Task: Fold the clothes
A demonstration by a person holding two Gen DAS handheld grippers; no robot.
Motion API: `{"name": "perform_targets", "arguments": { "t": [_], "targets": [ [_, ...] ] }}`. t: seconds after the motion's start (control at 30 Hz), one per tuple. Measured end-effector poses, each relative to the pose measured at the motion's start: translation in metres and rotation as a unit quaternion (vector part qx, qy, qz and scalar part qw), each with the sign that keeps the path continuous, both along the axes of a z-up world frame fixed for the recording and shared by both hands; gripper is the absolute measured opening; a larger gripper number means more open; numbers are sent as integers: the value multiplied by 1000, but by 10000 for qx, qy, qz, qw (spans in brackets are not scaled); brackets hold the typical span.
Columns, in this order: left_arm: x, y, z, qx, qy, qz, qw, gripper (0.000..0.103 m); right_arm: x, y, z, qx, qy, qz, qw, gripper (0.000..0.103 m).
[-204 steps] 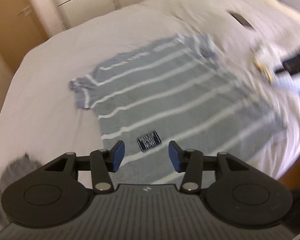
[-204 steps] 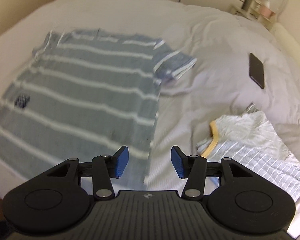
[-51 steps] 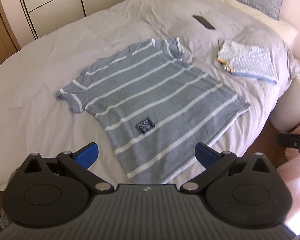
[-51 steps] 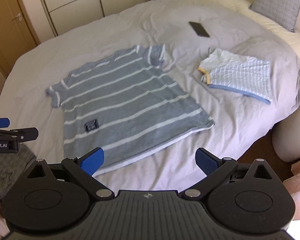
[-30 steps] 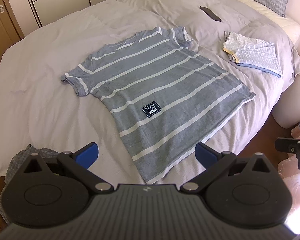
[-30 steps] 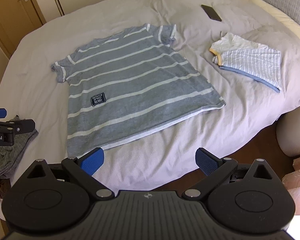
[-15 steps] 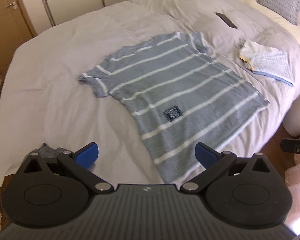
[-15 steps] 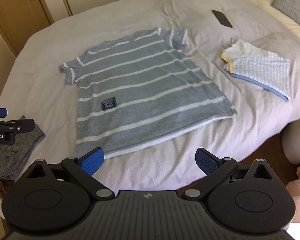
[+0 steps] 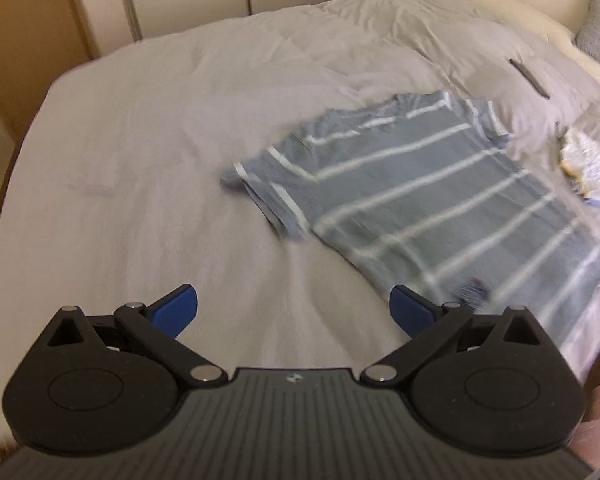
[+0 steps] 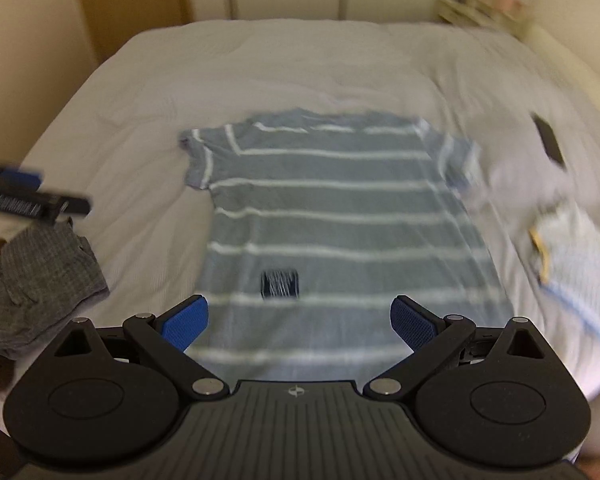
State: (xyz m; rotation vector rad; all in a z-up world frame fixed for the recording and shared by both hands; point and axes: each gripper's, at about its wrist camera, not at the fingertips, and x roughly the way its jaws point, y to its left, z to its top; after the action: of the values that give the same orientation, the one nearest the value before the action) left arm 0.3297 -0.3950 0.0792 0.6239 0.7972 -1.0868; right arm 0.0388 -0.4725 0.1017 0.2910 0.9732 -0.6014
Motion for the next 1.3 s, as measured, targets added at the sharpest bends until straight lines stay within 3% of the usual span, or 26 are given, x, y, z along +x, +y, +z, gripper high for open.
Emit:
{"name": "perform_targets", "arguments": {
  "t": [0.17, 0.37, 0.43, 0.47, 0.6, 0.83, 1.03, 1.17, 1.2, 1.27, 1.3],
  "targets": [
    [72, -47, -30, 72, -190, -629, 9978, 91, 73, -4, -33, -490, 205, 936, 9942, 98],
    [161, -92, -65, -217, 825, -556, 9948, 64, 151, -1, -87, -879, 302, 1817, 9789, 78],
    [181, -108, -82, -233, 961, -573, 9934, 52, 178, 0, -105, -1007, 333, 2108, 9718, 61],
    [189, -115, -91, -229, 987, -598, 9930, 47, 189, 0, -115, -1070, 351, 2238, 9681, 58],
    [208, -141, -126, -175, 914, -817, 9923, 46, 230, 1, -160, -1362, 498, 2681, 9524, 36],
    [228, -165, -166, -100, 1277, -978, 9869, 46, 286, -10, -221, -1740, 540, 3065, 9343, 35],
    [236, -181, -180, -25, 1707, -1228, 9776, 44, 308, -24, -240, -1768, 503, 3022, 9353, 36],
    [241, -195, -185, 368, 2195, -1172, 9679, 22, 311, -32, -243, -1672, 433, 2977, 9389, 28],
    [242, -198, -186, 465, 2273, -1127, 9662, 13, 311, -34, -242, -1632, 412, 2955, 9404, 24],
    [244, -201, -184, 602, 2320, -1035, 9653, 4, 312, -37, -241, -1561, 349, 2923, 9428, 16],
    [245, -203, -181, 620, 2338, -972, 9654, 2, 312, -39, -241, -1532, 317, 2910, 9438, 7]
  ]
}}
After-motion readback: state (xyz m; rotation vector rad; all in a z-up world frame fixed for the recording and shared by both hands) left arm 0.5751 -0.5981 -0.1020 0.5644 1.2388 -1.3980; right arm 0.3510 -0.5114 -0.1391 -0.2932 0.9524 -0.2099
